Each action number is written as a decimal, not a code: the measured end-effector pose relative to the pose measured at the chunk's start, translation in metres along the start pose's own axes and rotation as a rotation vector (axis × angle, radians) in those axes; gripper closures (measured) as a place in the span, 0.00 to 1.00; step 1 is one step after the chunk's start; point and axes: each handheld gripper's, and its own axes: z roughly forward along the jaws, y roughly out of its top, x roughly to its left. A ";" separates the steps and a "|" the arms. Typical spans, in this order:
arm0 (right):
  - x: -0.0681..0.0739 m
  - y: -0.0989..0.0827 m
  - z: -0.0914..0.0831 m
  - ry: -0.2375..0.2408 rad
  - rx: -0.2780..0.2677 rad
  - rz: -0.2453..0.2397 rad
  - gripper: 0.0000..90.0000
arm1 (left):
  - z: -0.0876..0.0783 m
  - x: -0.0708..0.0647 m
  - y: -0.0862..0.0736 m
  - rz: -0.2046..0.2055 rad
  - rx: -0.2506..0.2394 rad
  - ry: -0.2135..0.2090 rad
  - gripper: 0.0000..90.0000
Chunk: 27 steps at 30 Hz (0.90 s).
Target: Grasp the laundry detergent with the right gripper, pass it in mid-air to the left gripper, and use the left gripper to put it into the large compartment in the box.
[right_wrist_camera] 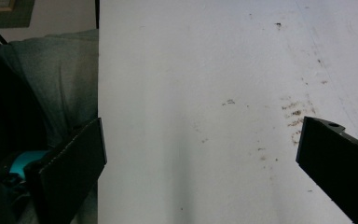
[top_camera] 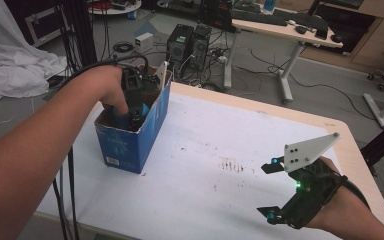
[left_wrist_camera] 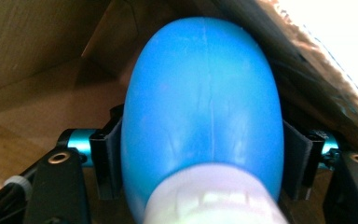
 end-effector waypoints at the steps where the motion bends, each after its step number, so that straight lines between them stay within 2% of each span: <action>1: 0.000 0.000 0.000 0.000 0.004 0.000 0.01 | -0.001 0.000 0.000 0.001 -0.001 0.003 0.32; 9: 0.000 -0.002 -0.002 0.000 0.001 -0.002 0.01 | -0.013 -0.002 -0.001 -0.008 -0.012 0.020 0.27; 13: -0.002 -0.004 -0.003 0.003 0.003 -0.001 0.01 | -0.022 -0.003 -0.001 -0.012 -0.023 0.032 0.27; 17: -0.004 -0.006 -0.004 0.001 0.003 0.004 0.01 | -0.031 -0.005 -0.001 -0.017 -0.023 0.055 0.21; 21: -0.006 -0.006 -0.007 0.003 0.001 0.000 0.01 | -0.042 -0.006 -0.003 -0.019 -0.036 0.056 0.21; 27: -0.009 -0.004 -0.015 0.000 0.019 -0.004 0.01 | -0.059 -0.012 -0.005 -0.004 -0.043 0.071 0.18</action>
